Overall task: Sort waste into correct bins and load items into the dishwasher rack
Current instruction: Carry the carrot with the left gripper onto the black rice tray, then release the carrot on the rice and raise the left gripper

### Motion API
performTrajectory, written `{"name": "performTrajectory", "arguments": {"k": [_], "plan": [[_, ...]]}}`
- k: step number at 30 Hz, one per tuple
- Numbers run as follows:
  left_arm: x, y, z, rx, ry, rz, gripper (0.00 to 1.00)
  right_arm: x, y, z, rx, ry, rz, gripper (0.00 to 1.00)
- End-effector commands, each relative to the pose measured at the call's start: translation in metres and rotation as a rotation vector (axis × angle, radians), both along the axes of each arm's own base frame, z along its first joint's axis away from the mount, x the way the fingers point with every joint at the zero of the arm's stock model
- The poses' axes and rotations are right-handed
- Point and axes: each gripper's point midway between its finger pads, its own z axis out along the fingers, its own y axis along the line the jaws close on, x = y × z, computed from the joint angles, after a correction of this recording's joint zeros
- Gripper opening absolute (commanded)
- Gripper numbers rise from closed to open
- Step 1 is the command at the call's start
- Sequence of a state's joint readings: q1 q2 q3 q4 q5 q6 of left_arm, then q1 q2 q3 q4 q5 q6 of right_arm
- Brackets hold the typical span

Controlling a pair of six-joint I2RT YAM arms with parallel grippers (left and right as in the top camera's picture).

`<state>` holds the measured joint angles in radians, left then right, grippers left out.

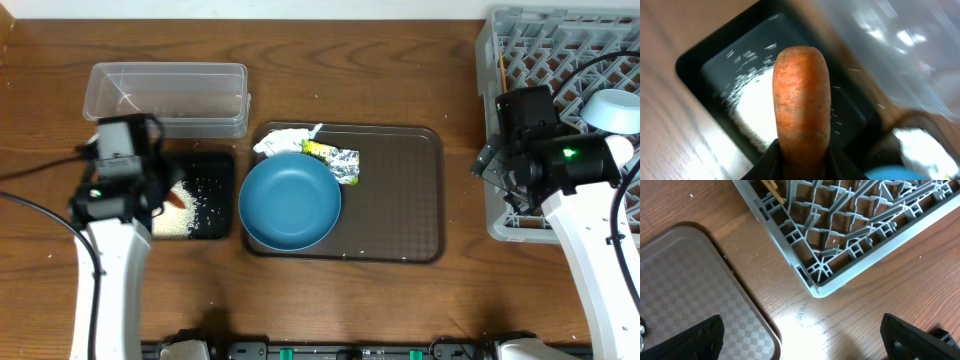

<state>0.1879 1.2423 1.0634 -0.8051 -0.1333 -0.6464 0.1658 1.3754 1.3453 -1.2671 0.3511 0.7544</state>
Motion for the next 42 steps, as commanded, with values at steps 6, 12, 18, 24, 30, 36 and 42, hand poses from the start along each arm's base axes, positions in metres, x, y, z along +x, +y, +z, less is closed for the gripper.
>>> {"name": "performTrajectory", "arguments": {"k": [6, 12, 18, 24, 30, 36, 42], "plan": [[0.011, 0.008, -0.064, -0.340, 0.074, 0.193, 0.19, 0.000, -0.004, 0.001, -0.006, -0.005, -0.024, 0.99], [0.019, 0.008, -0.101, -0.391, 0.145, 0.235, 0.19, 0.000, -0.004, 0.001, -0.006, -0.005, -0.024, 0.99], [0.026, 0.011, -0.115, -0.393, 0.155, 0.237, 0.24, 0.000, -0.004, 0.000, -0.006, -0.005, -0.024, 0.99], [0.029, 0.012, -0.114, -0.390, 0.143, 0.236, 0.44, 0.000, -0.004, 0.000, -0.006, -0.005, -0.024, 0.99], [0.029, 0.012, -0.114, -0.390, 0.143, 0.235, 0.51, 0.000, -0.004, 0.001, -0.006, -0.005, -0.024, 0.99], [0.037, -0.009, -0.105, -0.470, 0.110, 0.092, 0.50, 0.000, -0.004, 0.000, -0.006, -0.005, -0.024, 0.99], [0.053, -0.051, -0.064, -0.643, -0.030, -0.131, 0.44, 0.000, -0.004, 0.001, -0.006, -0.005, -0.024, 0.99]]}}
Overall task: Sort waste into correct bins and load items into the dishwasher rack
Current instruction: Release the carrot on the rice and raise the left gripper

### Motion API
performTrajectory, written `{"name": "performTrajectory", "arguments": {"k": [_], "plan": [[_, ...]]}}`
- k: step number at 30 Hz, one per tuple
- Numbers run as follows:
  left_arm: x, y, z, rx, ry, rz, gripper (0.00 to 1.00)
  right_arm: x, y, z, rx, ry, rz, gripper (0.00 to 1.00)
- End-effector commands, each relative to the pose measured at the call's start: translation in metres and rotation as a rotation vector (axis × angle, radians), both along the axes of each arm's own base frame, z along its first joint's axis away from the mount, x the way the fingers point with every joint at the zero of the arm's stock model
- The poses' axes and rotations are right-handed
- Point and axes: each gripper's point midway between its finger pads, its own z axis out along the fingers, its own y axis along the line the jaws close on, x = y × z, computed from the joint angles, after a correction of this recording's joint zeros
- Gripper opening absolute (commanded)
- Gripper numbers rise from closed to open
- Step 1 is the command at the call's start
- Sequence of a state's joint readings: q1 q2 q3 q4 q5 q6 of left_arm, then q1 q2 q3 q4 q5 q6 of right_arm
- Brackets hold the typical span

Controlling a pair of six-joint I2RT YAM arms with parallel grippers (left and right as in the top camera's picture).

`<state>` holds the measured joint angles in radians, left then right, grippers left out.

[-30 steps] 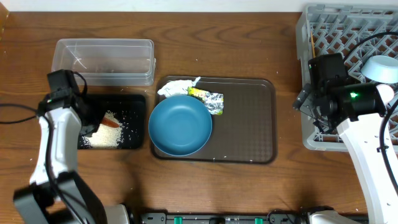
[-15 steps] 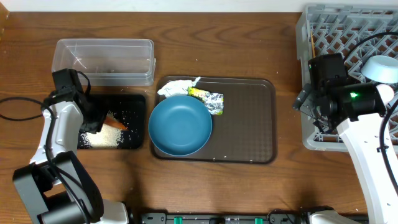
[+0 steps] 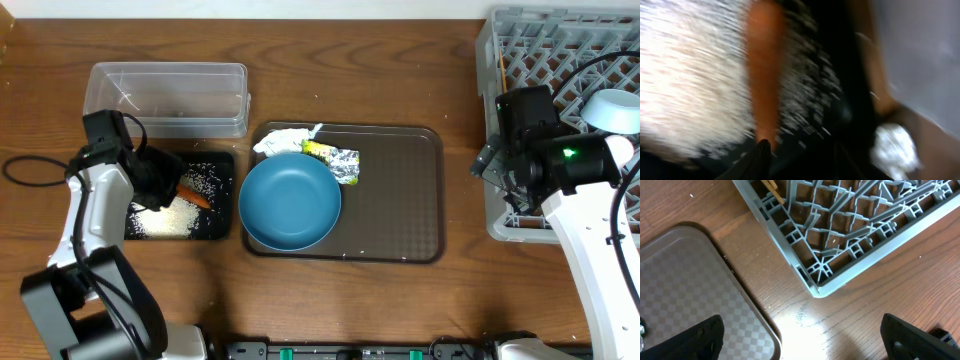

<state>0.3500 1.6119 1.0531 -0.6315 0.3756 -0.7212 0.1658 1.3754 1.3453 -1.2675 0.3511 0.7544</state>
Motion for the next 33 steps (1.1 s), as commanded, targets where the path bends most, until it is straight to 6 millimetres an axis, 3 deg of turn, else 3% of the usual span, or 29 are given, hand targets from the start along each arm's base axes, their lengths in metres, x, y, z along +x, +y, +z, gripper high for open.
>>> {"name": "performTrajectory", "arguments": {"k": [1, 5, 8, 12, 16, 21, 26, 30, 33], "plan": [[0.008, -0.038, 0.039, -0.144, -0.166, -0.152, 0.44, 0.000, -0.004, 0.000, -0.006, -0.005, -0.024, 0.99], [0.006, -0.079, 0.068, -0.223, -0.264, -0.309, 0.45, 0.000, -0.004, 0.001, -0.006, -0.006, -0.024, 0.99], [-0.005, -0.120, 0.077, -0.228, -0.293, -0.493, 0.45, 0.000, -0.004, 0.001, -0.006, -0.006, -0.024, 0.99], [-0.026, -0.184, 0.070, -0.190, -0.278, -0.773, 0.53, 0.000, -0.004, 0.000, -0.006, -0.005, -0.024, 0.99], [-0.043, -0.218, 0.044, 0.025, -0.191, -0.932, 0.64, 0.000, -0.004, 0.000, -0.006, -0.005, -0.024, 0.99], [-0.056, -0.238, 0.024, 0.247, -0.136, -1.032, 0.77, 0.000, -0.004, 0.001, -0.006, -0.006, -0.024, 0.99], [-0.056, -0.248, 0.024, 0.364, -0.163, -1.075, 0.78, 0.000, -0.004, 0.000, -0.006, -0.005, -0.024, 0.99], [-0.051, -0.231, 0.028, 0.432, -0.138, -1.039, 0.84, 0.000, -0.004, 0.000, -0.006, -0.005, -0.024, 0.99], [-0.044, -0.196, 0.044, 0.494, -0.060, -0.941, 0.85, 0.000, -0.004, 0.000, -0.006, -0.005, -0.024, 0.99]]}}
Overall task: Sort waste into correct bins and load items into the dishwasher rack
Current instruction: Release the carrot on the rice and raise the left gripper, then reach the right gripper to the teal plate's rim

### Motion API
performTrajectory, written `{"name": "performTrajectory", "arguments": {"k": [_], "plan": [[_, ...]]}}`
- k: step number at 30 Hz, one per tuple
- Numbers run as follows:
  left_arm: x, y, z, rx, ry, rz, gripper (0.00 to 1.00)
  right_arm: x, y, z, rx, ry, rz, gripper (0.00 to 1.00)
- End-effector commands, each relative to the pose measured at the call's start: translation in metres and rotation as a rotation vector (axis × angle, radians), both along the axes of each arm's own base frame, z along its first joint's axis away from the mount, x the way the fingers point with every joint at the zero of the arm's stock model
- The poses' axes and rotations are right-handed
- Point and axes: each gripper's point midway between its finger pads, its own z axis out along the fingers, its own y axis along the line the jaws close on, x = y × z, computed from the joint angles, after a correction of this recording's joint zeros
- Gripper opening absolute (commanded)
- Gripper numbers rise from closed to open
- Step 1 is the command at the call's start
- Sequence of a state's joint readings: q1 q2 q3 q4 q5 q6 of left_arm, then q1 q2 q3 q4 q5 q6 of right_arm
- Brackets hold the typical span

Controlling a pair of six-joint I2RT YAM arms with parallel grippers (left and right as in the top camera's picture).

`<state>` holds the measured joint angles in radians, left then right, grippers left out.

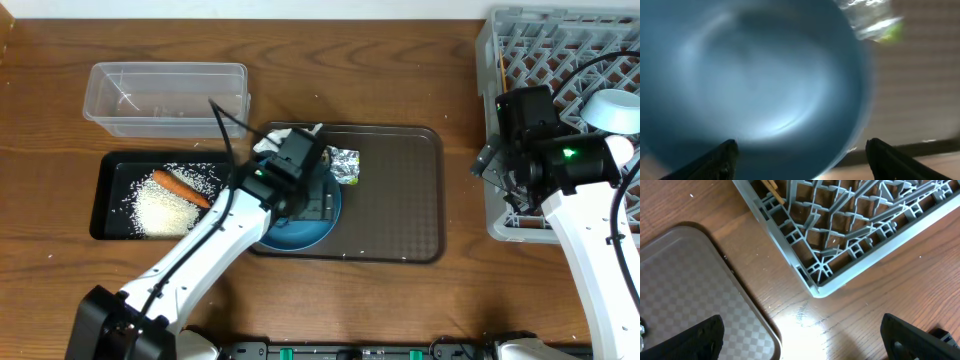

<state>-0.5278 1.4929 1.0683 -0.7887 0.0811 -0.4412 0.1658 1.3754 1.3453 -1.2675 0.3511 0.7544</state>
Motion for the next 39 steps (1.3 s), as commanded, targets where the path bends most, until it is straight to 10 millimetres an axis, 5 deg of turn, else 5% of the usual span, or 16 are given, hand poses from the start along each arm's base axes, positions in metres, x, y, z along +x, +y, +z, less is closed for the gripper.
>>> {"name": "performTrajectory", "arguments": {"k": [1, 7, 13, 21, 31, 34, 39], "plan": [[0.026, 0.048, 0.029, 0.127, -0.072, 0.157, 0.86, 0.000, -0.004, 0.000, -0.006, -0.005, -0.024, 0.99], [0.028, 0.168, 0.079, 0.246, -0.069, 0.533, 0.96, 0.000, -0.004, 0.000, -0.006, -0.005, -0.024, 0.99], [-0.001, 0.238, 0.083, 0.186, 0.002, 0.855, 0.98, 0.000, -0.004, 0.000, -0.006, -0.005, -0.024, 0.99], [-0.011, 0.264, 0.079, 0.092, 0.038, 0.997, 0.99, 0.000, -0.004, 0.001, -0.006, -0.006, -0.024, 0.99], [-0.012, 0.266, 0.079, 0.092, 0.038, 1.005, 0.99, 0.012, 0.002, 0.003, 0.038, -0.069, -0.050, 0.99], [-0.012, 0.266, 0.079, 0.092, 0.038, 1.004, 0.99, 0.026, 0.036, 0.002, 0.229, -0.106, 0.003, 0.99], [-0.012, 0.266, 0.079, 0.092, 0.038, 1.004, 0.99, 0.015, 0.107, 0.007, 0.623, -0.038, 0.143, 0.99]]}}
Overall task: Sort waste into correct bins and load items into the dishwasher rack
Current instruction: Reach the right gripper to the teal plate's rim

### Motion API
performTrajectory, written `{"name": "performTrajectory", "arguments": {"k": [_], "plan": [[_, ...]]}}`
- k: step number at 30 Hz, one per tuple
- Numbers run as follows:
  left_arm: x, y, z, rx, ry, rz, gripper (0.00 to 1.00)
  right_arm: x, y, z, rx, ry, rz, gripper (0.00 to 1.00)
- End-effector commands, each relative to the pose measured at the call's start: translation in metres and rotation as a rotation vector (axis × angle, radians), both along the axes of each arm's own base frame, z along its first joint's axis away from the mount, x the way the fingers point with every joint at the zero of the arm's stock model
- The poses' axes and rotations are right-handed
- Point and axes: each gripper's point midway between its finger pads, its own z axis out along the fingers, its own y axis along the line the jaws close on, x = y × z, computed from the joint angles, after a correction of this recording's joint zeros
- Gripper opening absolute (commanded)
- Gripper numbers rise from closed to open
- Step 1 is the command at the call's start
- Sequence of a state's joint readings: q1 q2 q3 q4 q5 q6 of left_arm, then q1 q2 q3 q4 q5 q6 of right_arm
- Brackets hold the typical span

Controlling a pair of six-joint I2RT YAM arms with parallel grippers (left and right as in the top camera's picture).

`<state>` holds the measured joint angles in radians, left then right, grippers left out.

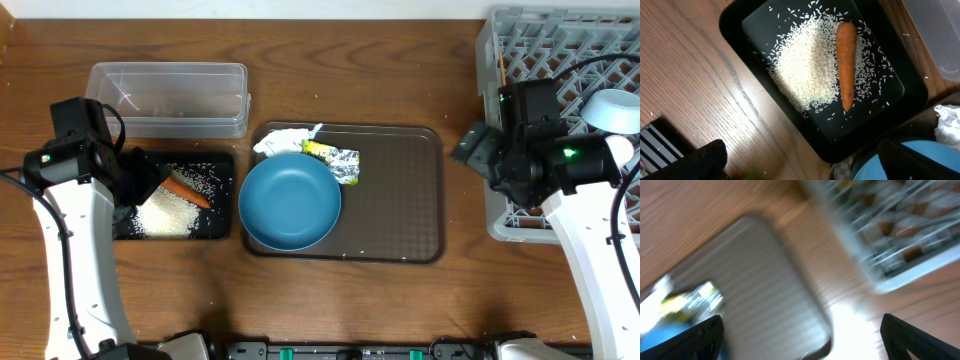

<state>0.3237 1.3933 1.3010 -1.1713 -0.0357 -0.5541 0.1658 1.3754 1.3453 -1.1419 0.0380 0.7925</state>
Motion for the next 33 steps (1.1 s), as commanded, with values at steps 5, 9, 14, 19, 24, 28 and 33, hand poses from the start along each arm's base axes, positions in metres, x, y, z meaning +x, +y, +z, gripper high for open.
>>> {"name": "performTrajectory", "arguments": {"k": [5, 9, 14, 19, 24, 28, 33], "plan": [[-0.001, 0.001, 0.002, -0.001, -0.002, 0.016, 1.00, -0.005, 0.109, 0.029, 0.427, -0.066, 0.406, 0.99], [-0.001, 0.001, 0.002, 0.000, -0.002, 0.016, 1.00, -0.018, 0.142, 0.011, 0.242, -0.067, 0.569, 0.99], [-0.001, 0.001, 0.002, -0.001, -0.002, 0.016, 1.00, -0.045, 0.201, -0.034, 0.074, 0.010, 0.757, 0.98], [-0.001, 0.001, 0.002, 0.000, -0.002, 0.016, 1.00, -0.060, 0.260, -0.079, 0.044, 0.039, 0.898, 0.87], [-0.001, 0.001, 0.002, -0.001, -0.002, 0.016, 1.00, -0.055, 0.265, -0.124, -0.007, 0.119, 0.711, 0.99], [-0.001, 0.001, 0.002, 0.000, -0.002, 0.016, 1.00, -0.052, 0.260, -0.143, -0.028, 0.162, 0.661, 0.99], [-0.001, 0.001, 0.002, 0.000, -0.002, 0.016, 1.00, -0.055, 0.255, -0.161, -0.054, 0.211, 0.637, 0.98]]}}
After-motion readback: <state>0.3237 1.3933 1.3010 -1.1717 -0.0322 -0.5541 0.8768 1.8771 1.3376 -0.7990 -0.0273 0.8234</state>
